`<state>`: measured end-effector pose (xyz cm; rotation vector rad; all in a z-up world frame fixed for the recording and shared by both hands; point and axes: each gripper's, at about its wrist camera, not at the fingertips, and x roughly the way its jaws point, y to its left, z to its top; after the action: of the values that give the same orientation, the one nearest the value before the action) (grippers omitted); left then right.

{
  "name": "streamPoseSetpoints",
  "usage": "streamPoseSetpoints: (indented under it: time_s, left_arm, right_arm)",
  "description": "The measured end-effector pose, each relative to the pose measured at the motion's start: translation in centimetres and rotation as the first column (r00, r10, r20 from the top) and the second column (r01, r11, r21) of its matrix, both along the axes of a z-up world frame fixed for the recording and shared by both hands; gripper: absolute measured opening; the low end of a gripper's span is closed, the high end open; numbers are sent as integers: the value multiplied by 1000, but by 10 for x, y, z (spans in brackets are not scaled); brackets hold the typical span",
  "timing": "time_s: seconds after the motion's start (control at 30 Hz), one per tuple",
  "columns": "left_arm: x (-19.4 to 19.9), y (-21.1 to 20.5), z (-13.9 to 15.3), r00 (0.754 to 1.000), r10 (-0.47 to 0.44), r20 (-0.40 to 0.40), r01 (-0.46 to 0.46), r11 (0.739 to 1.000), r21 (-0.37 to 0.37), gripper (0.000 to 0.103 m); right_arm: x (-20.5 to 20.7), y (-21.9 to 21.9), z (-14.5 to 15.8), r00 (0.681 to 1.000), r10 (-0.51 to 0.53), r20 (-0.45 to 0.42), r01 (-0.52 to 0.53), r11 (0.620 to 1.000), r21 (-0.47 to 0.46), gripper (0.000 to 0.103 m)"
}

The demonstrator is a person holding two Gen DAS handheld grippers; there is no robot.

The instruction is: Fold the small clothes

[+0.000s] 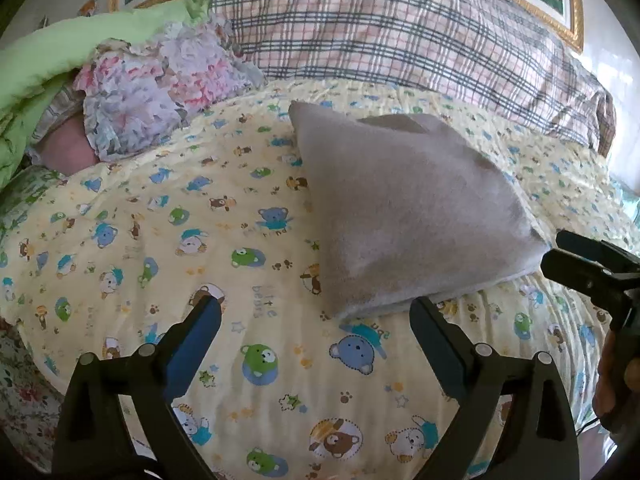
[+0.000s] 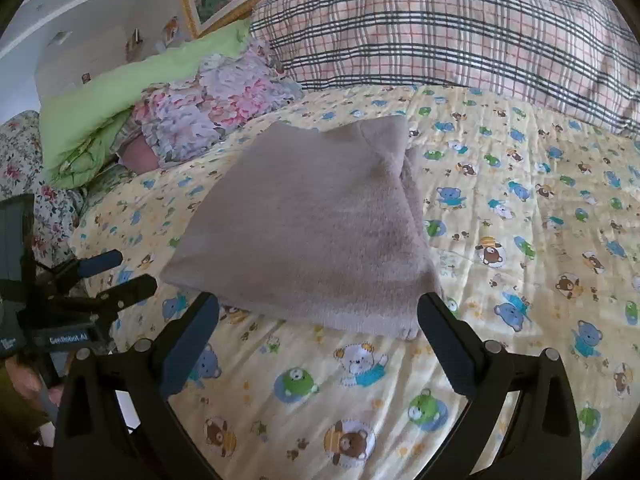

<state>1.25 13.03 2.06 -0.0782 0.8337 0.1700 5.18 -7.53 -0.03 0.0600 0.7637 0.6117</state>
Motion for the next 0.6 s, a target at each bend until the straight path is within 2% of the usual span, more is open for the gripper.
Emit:
streamPoseSetpoints:
  time_s: [0.17,0.6]
  left_arm:
    - [9,0,-9,998,9,-56,-8,1000,13,96]
    - [14,3,-12,998,22,-63,-21,1000,16,96]
  right_arm:
    - [7,4,-5,1000,8,-13,-8,1000,-5,100]
    - [17,5,-9,999,25,-30,-25,1000,1,100]
